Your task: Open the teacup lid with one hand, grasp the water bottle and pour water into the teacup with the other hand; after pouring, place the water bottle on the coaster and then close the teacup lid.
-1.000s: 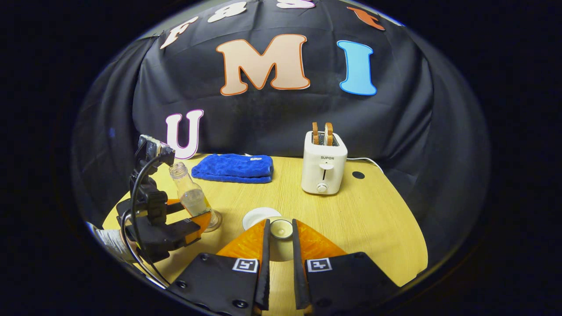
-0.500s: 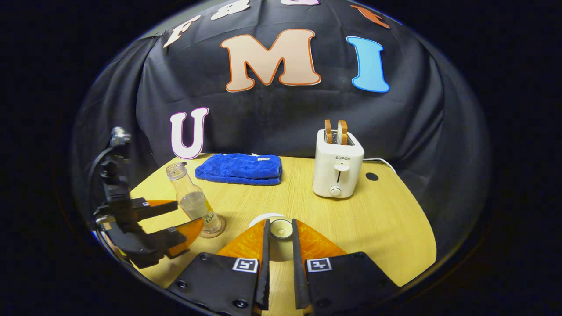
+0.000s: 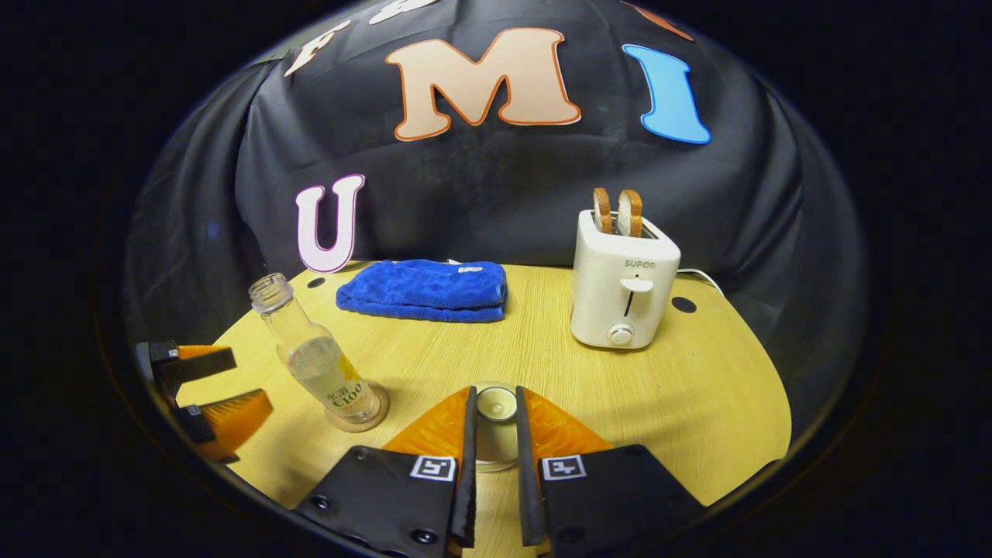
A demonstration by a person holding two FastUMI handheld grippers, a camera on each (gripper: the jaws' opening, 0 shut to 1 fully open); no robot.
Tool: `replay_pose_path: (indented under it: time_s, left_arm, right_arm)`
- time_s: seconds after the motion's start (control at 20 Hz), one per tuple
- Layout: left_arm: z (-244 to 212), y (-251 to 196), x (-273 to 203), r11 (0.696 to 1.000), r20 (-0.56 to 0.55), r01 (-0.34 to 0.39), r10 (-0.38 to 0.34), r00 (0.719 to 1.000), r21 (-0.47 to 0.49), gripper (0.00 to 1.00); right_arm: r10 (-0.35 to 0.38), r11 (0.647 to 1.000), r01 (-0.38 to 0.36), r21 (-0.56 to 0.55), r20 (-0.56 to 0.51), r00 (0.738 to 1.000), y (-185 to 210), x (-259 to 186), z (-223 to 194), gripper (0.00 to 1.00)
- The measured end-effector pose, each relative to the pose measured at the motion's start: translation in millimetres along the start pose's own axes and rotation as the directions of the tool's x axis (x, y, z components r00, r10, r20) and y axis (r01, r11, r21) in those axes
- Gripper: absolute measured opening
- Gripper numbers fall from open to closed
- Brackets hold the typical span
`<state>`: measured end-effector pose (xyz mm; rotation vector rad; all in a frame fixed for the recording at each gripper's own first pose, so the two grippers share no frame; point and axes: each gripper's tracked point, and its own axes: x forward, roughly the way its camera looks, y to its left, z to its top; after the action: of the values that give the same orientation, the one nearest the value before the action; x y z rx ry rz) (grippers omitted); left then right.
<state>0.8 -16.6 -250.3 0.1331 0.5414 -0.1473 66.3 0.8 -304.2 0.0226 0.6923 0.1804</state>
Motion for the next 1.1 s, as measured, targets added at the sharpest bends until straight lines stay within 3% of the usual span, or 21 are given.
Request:
replay_pose_path:
  time_s: [0.4,0.75,0.8,1.1]
  left_arm:
    - [26,27,-23,0.998,0.063,-0.070,0.070,0.996,-0.001,0.97]
    - [39,28,-31,0.997,0.096,-0.075,0.074,0.993,0.002,0.97]
    - [43,28,-32,0.997,0.101,-0.072,0.072,0.992,0.000,0.97]
    - [69,35,-34,0.994,0.157,-0.103,0.105,0.982,-0.021,0.96]
  right_arm:
    - [0.001,0.998,-0.002,-0.068,-0.018,1.000,14,20,-24,0.24]
    - [-0.033,0.993,0.034,-0.110,0.004,0.999,12,26,-24,0.28]
    - [-0.029,0.994,0.029,-0.105,-0.001,1.000,13,23,-24,0.34]
    - [-0.034,0.997,0.042,-0.059,0.133,0.990,13,-11,20,0.91]
